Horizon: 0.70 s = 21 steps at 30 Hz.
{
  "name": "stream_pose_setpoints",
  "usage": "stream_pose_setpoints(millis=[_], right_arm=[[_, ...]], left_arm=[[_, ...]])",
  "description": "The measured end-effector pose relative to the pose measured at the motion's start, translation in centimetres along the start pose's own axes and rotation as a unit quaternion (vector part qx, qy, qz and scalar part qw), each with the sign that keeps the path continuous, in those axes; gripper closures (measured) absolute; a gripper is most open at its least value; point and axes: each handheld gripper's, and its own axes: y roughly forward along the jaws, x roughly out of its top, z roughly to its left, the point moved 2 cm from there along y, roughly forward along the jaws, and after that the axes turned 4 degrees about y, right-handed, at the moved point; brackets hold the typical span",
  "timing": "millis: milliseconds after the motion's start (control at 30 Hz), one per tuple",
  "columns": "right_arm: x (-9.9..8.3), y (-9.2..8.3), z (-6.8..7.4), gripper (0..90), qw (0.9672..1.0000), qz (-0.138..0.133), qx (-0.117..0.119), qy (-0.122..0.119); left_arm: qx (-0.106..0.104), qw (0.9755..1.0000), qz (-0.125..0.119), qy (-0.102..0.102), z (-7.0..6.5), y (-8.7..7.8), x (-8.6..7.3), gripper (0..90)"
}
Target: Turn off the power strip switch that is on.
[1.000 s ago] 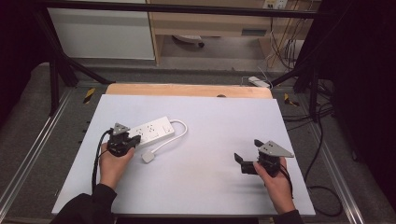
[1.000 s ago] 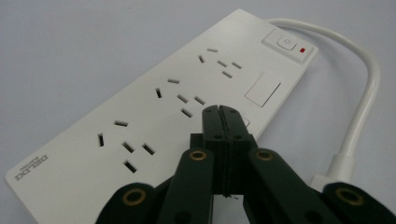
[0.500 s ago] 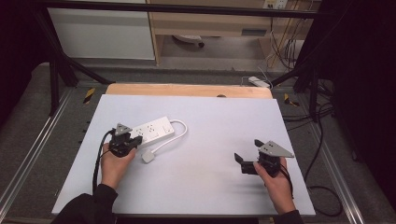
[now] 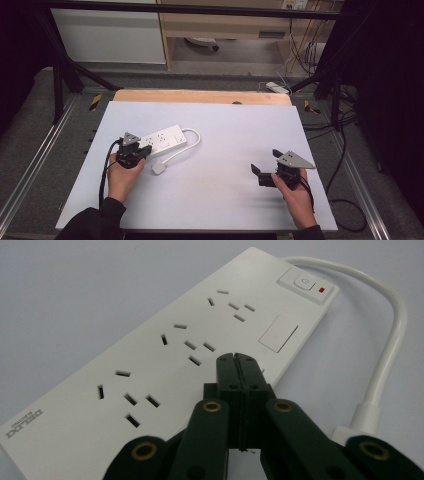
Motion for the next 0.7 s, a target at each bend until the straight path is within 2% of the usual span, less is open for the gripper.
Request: stream_pose_setpoints(millis=[500,700], right_arm=[[0.00,0.01,0.01,4.1,1.0000,0.000,0.000,0.000],[-0.01,0.02,0.02,4.1,1.0000,0.001,0.001,0.000]], left_arm=[[-0.005,1.0000,-0.006,0.005,-0.08,0.05,0.03,90.0],[-0.005,0.9998,-0.020,0.008,-0.14,-0.10,0.16,90.0]])
